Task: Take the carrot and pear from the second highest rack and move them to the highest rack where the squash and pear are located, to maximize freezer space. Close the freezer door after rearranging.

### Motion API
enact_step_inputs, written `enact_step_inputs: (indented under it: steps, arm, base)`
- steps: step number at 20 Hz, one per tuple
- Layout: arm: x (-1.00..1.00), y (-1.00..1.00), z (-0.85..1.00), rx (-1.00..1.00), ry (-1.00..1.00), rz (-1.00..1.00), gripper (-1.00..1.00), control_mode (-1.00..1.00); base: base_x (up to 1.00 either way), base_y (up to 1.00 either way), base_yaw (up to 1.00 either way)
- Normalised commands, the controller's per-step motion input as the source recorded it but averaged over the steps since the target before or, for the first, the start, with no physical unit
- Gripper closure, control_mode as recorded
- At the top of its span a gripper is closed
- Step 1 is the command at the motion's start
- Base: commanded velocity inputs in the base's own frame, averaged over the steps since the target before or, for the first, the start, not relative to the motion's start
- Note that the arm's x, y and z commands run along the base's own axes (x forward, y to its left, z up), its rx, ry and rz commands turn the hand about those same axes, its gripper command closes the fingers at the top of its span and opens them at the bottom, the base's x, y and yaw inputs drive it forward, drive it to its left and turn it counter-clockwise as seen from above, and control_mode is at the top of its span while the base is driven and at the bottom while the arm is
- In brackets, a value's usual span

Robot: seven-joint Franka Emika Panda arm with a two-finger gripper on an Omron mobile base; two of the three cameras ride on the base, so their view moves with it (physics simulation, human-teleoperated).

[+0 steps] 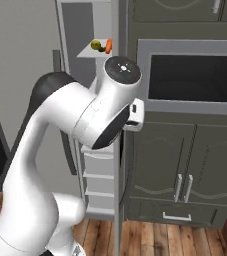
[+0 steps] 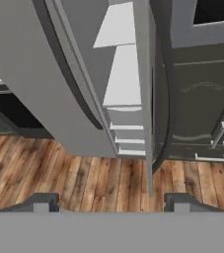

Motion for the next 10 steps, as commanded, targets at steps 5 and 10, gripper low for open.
enact_step_inputs:
  steps: [5,10]
  arm:
    - [0.43,-0.71,-0.38,0.05,0.11,0.18,1.00,-1.00]
    - [0.83,-0.46,-0.36,0.07,0.03,0.15,1.00,-1.00]
  base:
    - [0.00,0.00,0.00]
    - [0.00,0.00,0.00]
